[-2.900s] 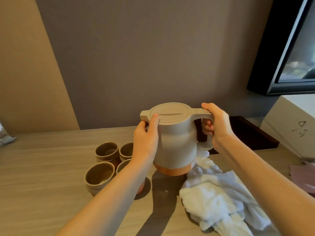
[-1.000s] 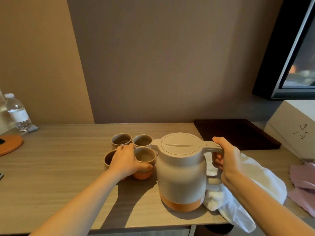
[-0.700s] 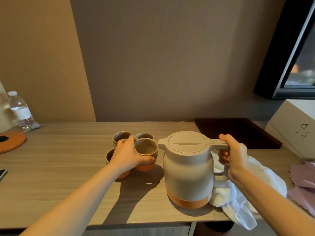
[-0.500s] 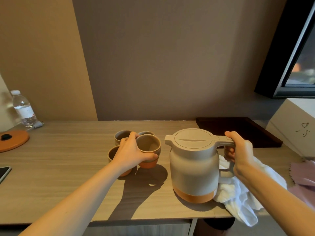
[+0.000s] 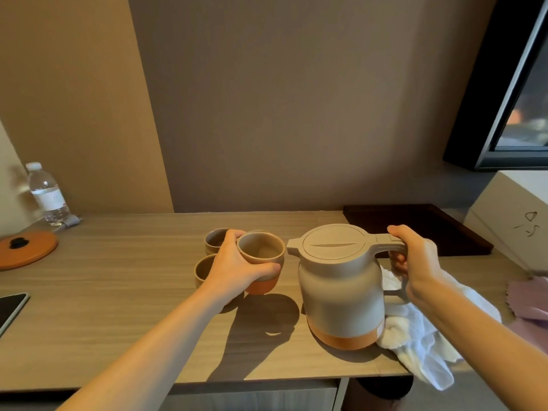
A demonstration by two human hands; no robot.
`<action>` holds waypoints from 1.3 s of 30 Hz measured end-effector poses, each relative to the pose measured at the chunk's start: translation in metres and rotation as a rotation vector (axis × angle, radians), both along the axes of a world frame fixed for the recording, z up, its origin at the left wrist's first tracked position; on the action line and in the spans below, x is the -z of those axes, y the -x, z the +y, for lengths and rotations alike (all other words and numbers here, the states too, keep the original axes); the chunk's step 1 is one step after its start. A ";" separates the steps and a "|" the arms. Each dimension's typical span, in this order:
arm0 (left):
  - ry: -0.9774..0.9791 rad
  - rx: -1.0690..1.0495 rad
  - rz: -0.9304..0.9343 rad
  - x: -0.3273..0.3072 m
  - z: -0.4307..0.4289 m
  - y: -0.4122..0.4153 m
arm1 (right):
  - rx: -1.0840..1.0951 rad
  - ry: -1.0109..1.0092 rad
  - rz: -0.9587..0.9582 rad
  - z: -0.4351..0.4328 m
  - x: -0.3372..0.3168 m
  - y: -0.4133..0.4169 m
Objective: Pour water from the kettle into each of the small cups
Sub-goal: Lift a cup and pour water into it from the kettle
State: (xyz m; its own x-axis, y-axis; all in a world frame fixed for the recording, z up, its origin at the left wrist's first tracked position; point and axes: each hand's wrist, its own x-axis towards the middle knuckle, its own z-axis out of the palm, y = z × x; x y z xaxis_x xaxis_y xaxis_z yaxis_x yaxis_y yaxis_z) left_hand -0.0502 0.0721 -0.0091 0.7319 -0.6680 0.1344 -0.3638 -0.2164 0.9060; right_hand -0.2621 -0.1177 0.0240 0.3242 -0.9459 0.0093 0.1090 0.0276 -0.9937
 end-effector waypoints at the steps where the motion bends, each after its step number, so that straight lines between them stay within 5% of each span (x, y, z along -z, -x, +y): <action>1: 0.009 -0.007 0.003 -0.001 0.001 0.001 | -0.006 0.002 0.001 0.001 -0.001 -0.001; 25: 0.061 -0.021 -0.182 -0.016 0.031 -0.015 | -0.134 0.094 -0.025 0.027 -0.041 -0.031; 39: 0.079 -0.049 -0.113 -0.010 0.049 -0.002 | -0.155 0.157 0.055 0.040 -0.048 -0.037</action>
State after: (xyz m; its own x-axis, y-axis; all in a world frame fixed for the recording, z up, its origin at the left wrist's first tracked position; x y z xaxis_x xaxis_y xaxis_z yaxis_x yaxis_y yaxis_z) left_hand -0.0480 0.1209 0.0006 0.7405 -0.6161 0.2686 -0.4556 -0.1663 0.8745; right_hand -0.2251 -0.0774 0.0716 0.4699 -0.8730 0.1307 0.0613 -0.1154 -0.9914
